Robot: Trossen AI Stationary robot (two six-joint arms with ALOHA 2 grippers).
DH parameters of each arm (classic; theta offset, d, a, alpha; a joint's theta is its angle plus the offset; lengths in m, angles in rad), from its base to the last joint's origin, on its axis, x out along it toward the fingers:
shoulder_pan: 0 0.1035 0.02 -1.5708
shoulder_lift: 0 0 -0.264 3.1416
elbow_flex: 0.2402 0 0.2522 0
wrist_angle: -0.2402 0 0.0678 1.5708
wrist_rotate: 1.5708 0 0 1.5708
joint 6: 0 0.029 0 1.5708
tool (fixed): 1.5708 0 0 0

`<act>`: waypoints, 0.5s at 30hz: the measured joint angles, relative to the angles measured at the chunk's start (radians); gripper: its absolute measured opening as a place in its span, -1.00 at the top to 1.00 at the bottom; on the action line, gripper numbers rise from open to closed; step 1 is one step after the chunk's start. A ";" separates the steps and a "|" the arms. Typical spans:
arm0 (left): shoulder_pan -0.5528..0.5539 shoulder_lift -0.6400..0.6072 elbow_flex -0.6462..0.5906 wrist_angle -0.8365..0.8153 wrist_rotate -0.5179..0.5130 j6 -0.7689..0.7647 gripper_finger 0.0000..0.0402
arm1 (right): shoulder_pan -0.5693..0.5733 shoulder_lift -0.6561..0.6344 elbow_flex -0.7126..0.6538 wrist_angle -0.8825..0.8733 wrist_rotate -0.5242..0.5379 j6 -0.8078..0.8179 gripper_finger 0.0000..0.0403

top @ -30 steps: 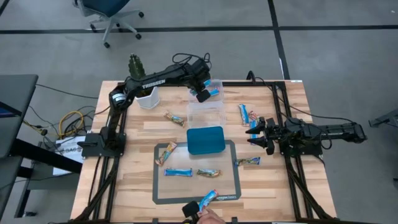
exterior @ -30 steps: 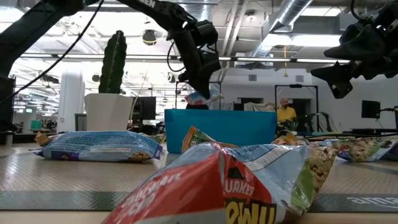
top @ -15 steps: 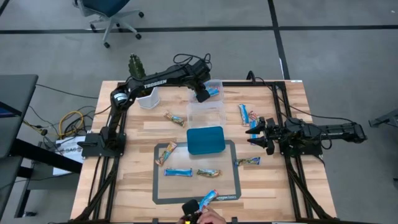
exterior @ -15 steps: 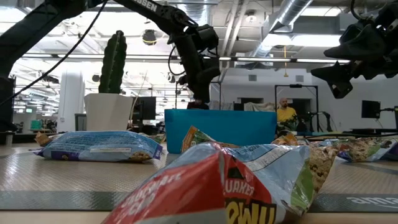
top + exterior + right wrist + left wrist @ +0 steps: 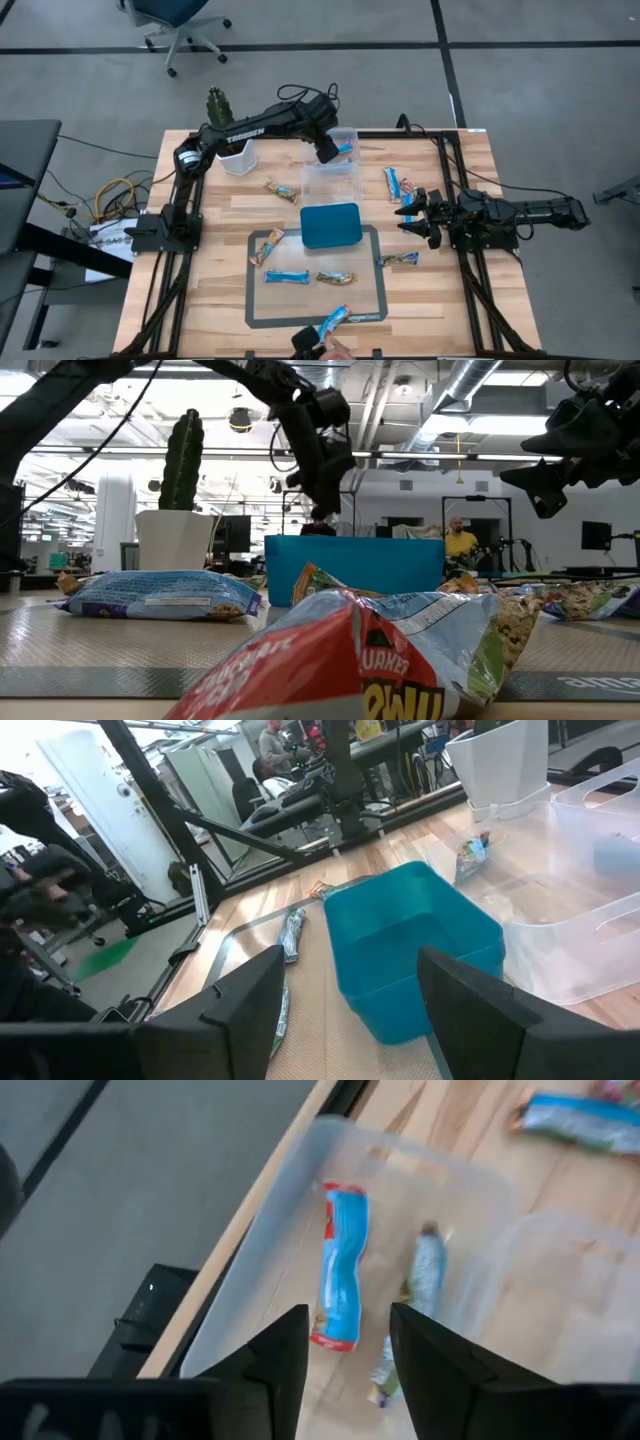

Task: Pick and place Granola Bars by type
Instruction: Put the red granola bar into the top transparent bin

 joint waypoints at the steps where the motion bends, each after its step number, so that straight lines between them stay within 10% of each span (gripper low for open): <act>1: -0.004 -0.012 0.000 0.000 0.000 -0.003 0.35 | 0.000 0.000 0.000 0.000 0.000 0.000 -0.10; 8: -0.039 -0.123 -0.055 0.005 0.001 -0.015 0.42 | 0.000 0.000 0.000 0.000 0.000 0.000 -0.10; 15: -0.092 -0.326 -0.385 0.156 0.007 -0.095 0.42 | 0.000 0.000 0.000 0.000 0.002 0.000 -0.10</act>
